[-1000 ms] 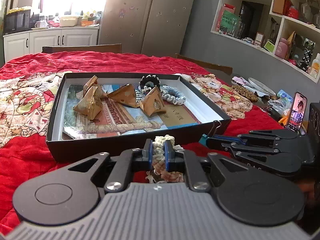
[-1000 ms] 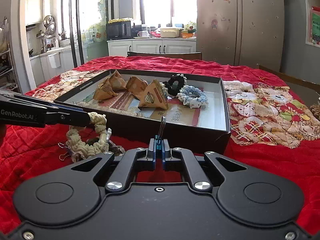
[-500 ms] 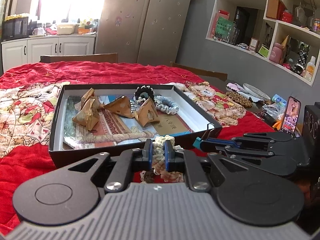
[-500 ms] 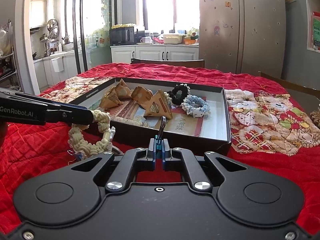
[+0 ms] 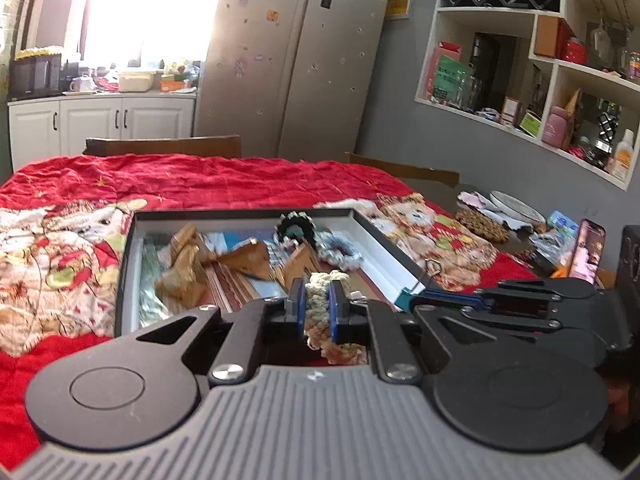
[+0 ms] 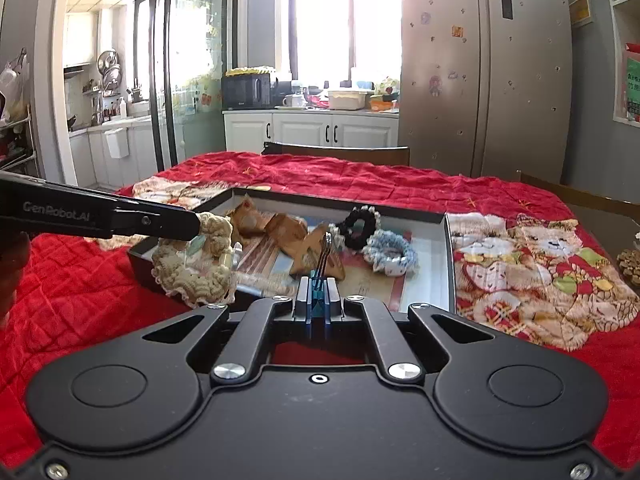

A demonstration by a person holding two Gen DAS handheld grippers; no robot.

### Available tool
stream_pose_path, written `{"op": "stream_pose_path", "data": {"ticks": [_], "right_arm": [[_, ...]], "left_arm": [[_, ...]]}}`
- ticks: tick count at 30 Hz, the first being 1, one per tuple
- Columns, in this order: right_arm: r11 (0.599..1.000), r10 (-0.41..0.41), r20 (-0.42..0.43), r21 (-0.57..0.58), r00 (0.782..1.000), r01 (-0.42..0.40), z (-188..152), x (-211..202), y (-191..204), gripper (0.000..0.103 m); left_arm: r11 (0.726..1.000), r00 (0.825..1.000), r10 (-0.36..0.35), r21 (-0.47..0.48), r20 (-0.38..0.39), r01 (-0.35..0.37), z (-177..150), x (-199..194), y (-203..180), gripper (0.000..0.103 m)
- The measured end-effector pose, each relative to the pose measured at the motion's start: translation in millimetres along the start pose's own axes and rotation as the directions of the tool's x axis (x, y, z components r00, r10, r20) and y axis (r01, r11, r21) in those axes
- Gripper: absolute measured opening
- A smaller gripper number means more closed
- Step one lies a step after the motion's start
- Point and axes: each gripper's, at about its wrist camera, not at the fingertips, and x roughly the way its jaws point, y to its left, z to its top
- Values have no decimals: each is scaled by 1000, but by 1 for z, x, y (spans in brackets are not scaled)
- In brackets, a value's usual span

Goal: Organize objects
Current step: 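Lift and carry the cream scrunchie and blue clip over the black box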

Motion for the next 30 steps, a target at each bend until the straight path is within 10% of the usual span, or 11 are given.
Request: {"op": "stream_pose_path", "data": {"ticks": [30], "right_arm": [[989, -97, -44, 112, 994, 102, 23, 99, -35, 6]], "left_arm": [[981, 988, 151, -115, -38, -154, 14, 79, 55, 14]]}}
